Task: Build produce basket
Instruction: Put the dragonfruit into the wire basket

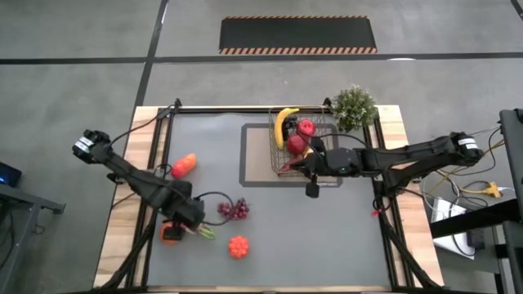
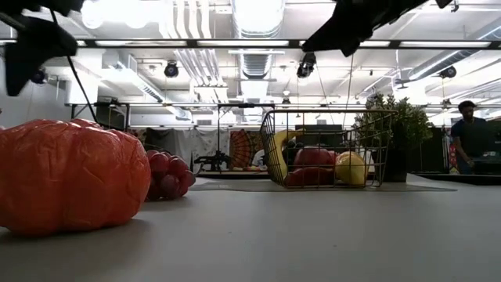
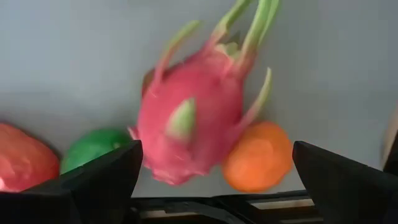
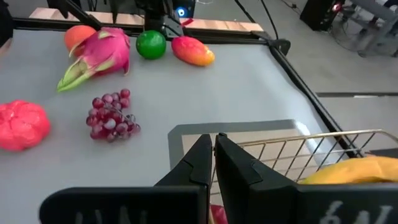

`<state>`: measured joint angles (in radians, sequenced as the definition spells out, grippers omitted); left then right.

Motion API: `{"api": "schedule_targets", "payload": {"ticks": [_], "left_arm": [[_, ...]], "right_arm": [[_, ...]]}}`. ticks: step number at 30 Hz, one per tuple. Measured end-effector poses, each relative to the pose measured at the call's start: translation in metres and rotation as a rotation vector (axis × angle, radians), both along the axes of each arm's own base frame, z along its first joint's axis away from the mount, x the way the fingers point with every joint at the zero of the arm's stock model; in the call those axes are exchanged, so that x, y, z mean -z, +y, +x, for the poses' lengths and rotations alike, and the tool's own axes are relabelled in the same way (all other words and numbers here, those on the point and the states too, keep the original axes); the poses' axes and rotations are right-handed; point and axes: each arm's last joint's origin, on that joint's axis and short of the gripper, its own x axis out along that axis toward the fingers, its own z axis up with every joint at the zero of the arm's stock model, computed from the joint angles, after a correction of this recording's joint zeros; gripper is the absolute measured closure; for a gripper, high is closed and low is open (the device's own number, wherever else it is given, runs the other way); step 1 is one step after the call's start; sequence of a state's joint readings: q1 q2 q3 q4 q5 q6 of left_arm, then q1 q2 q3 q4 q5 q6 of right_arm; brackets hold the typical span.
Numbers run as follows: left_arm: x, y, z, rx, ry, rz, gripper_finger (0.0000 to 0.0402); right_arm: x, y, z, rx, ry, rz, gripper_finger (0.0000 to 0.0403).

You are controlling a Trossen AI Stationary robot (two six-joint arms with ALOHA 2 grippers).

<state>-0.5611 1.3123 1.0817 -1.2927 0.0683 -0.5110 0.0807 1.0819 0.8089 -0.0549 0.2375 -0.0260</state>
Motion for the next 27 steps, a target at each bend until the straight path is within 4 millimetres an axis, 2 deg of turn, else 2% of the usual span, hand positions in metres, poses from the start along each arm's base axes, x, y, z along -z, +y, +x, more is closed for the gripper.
{"api": "schedule_targets", "payload": {"ticks": [3, 12, 17, 27], "left_arm": [[0.000, -0.003, -0.003, -0.024, 0.007, 0.009, 0.0004], [0.003, -0.003, -0.004, 0.099, -0.009, 0.030, 0.0002], [0.014, 0.002, -0.006, 0.031, -0.025, 0.145, 0.0002], [0.037, -0.005, -0.010, 0.099, 0.001, 0.055, 0.0002]], "right_arm": [[0.004, 0.000, 0.005, 0.000, 0.003, 0.000, 0.0390], [0.015, 0.001, 0.017, -0.004, 0.016, -0.009, 0.0390], [0.016, 0.001, 0.018, -0.005, 0.019, -0.011, 0.0390], [0.015, 0.001, 0.017, -0.001, 0.013, -0.001, 0.0390]]}}
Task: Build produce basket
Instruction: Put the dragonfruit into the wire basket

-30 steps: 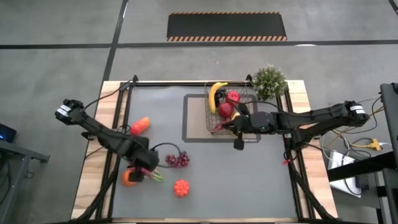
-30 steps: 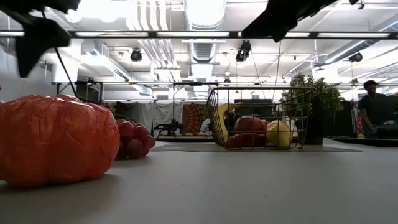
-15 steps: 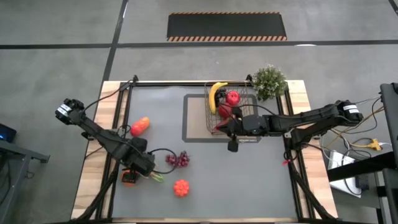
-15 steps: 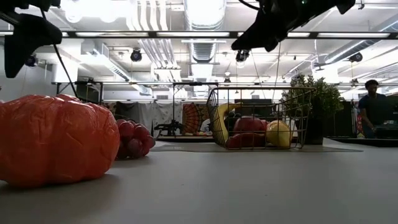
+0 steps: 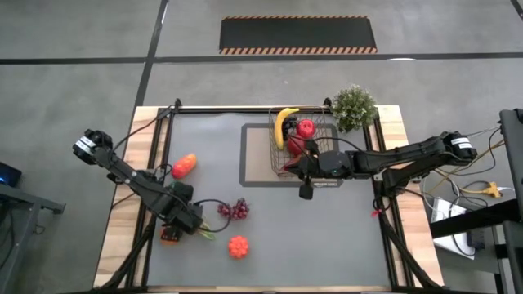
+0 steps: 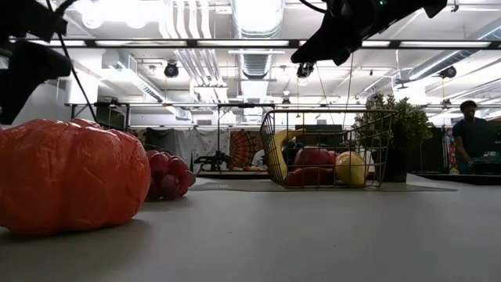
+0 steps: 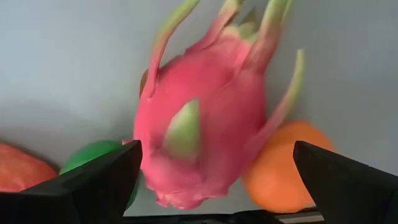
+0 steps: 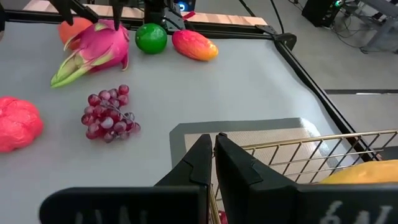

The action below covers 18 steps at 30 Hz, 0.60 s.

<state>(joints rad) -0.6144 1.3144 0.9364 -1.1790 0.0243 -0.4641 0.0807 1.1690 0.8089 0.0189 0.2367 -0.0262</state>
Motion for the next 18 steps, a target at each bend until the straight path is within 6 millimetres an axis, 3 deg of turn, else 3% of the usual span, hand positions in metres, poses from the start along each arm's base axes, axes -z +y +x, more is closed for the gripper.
{"api": "schedule_targets", "payload": {"ticks": [11, 18], "left_arm": [[0.028, 0.004, -0.003, -0.001, -0.019, 0.032, 0.0008], [0.030, 0.004, -0.002, -0.011, -0.047, 0.036, 0.0070]], "right_arm": [[0.001, 0.000, 0.000, 0.000, 0.006, -0.001, 0.0390], [0.001, 0.000, 0.000, 0.000, 0.007, -0.001, 0.0390]]}}
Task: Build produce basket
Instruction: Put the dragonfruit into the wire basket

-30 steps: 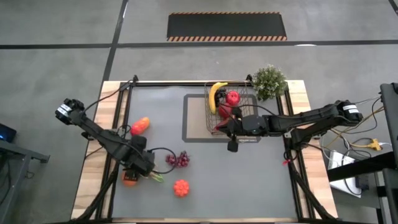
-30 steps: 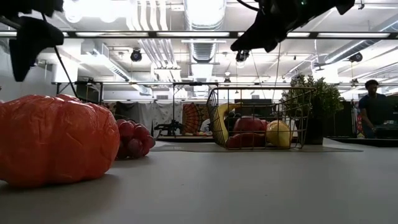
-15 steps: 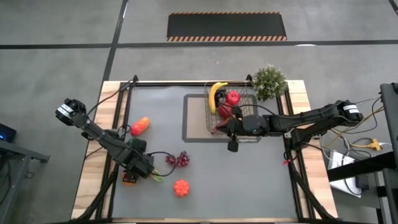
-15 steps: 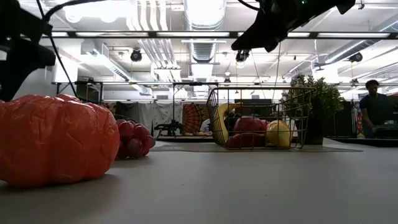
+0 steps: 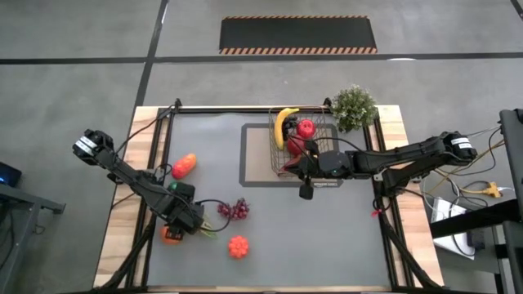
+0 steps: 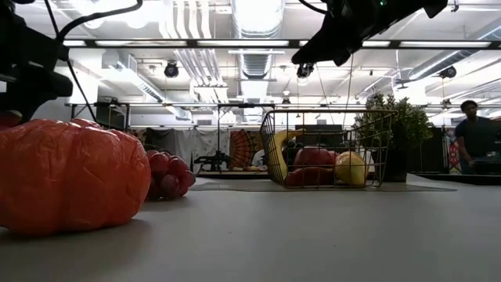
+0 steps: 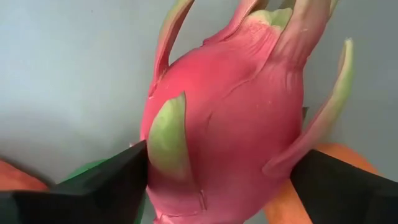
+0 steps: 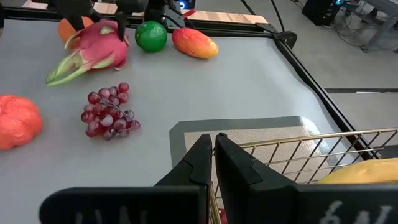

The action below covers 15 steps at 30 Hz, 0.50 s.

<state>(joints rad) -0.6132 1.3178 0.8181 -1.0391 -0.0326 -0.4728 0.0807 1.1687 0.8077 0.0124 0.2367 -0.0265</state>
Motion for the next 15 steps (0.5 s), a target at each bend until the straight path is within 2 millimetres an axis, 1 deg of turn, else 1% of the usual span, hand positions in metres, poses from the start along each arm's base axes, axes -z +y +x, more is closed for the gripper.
{"api": "schedule_targets", "payload": {"ticks": [3, 6, 8, 15], "left_arm": [[0.000, 0.000, 0.000, -0.001, 0.001, 0.002, 0.0097], [-0.005, 0.000, 0.001, -0.050, -0.017, 0.017, 0.0113], [-0.012, 0.001, 0.002, -0.085, -0.045, 0.021, 0.0116], [-0.045, -0.001, 0.009, -0.189, -0.224, 0.020, 0.0118]], "right_arm": [[0.000, 0.000, 0.000, 0.000, 0.001, 0.000, 0.0390], [0.000, 0.000, 0.000, 0.000, 0.001, 0.000, 0.0390], [0.000, 0.000, 0.000, 0.000, -0.001, 0.000, 0.0390], [0.001, 0.000, 0.002, 0.001, -0.019, 0.012, 0.0390]]}}
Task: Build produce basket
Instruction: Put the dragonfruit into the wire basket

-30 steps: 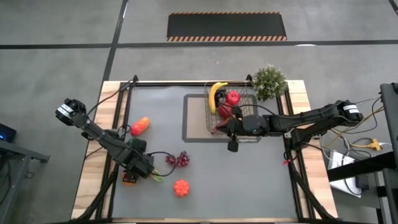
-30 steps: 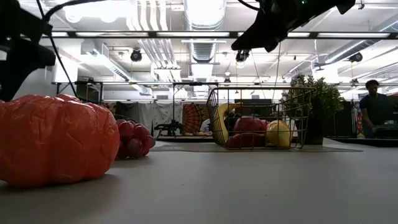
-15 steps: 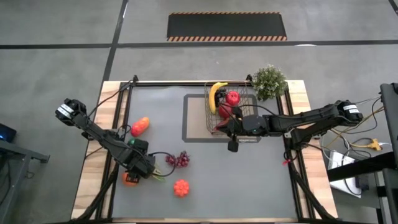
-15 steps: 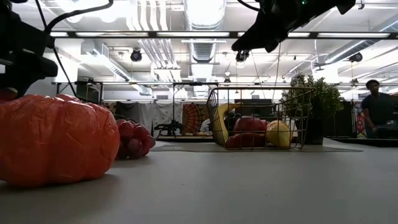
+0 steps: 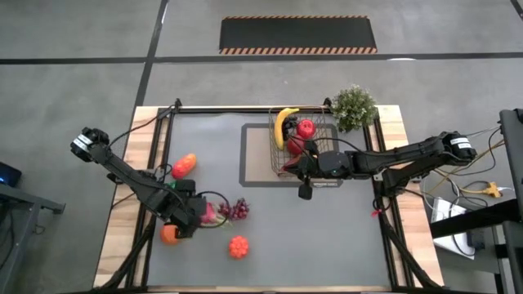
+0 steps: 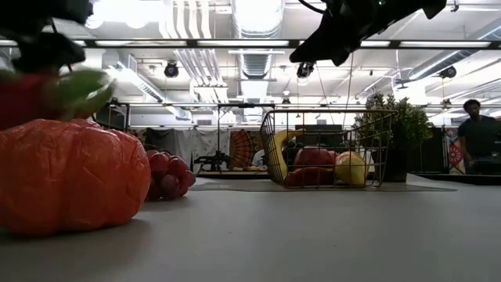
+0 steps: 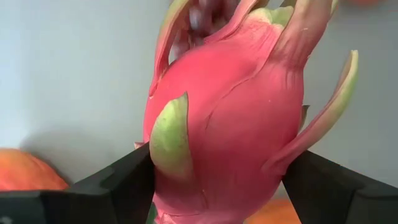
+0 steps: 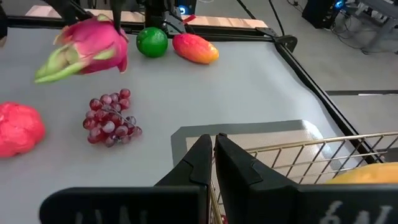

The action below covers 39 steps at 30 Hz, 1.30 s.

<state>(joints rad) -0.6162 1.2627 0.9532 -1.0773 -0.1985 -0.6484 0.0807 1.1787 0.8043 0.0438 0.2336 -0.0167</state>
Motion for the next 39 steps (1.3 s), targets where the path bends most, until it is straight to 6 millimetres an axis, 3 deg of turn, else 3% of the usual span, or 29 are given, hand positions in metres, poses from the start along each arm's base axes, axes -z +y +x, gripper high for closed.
{"api": "schedule_targets", "payload": {"ticks": [5, 12, 19, 27, 33, 39], "left_arm": [[-0.023, 0.000, 0.006, -0.009, -0.150, 0.054, 0.0119], [-0.055, 0.003, 0.015, 0.072, -0.530, 0.165, 0.0119], [-0.064, 0.011, 0.030, 0.050, -0.884, 0.291, 0.0119], [-0.036, 0.024, 0.043, -0.041, -1.096, 0.275, 0.0119], [-0.031, 0.036, 0.049, -0.157, -1.215, 0.251, 0.0119], [-0.024, 0.041, 0.062, -0.199, -1.231, 0.271, 0.0119]], "right_arm": [[0.008, 0.001, 0.002, -0.004, -0.014, 0.008, 0.0390], [0.017, 0.001, 0.004, -0.030, -0.073, -0.046, 0.0390], [0.012, 0.004, 0.006, -0.095, -0.178, 0.027, 0.0376], [0.008, 0.013, 0.014, -0.203, -0.292, -0.017, 0.0243], [-0.008, 0.014, 0.017, -0.210, -0.424, -0.054, 0.0127], [-0.011, 0.015, 0.029, -0.205, -0.472, -0.056, 0.0062]]}}
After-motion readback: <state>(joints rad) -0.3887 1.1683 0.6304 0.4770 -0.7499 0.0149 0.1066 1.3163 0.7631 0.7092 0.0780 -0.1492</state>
